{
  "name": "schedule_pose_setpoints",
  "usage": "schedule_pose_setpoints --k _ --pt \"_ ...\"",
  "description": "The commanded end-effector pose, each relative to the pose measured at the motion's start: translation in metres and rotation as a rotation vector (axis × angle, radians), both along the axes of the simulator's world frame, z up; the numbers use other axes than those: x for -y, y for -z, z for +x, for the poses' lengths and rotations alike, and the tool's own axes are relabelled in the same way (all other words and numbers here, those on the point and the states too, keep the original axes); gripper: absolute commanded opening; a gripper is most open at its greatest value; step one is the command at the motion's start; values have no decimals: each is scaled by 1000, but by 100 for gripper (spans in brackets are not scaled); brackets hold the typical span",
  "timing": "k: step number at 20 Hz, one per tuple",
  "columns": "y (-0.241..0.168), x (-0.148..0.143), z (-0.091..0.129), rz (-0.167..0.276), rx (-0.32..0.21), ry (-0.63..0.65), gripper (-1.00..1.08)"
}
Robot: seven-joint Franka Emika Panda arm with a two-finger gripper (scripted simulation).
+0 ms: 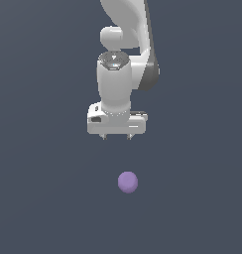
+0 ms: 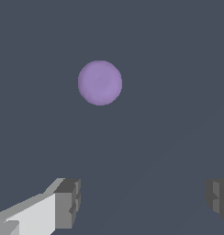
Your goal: Pick up the object and move it to a goal position.
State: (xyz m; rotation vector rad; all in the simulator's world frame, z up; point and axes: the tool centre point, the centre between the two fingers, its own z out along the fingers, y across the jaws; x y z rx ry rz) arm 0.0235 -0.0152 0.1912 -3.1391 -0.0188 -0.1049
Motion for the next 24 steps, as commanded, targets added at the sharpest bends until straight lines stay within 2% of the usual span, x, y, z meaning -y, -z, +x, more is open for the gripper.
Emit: schedule_pose_setpoints --k 1,12,19,24 --pt "0 0 0 0 0 0 100" --pt "0 0 0 0 0 -1 100" --pt "0 -19 1 2 -10 -48 100" --pt "0 -21 1 2 -11 -53 100"
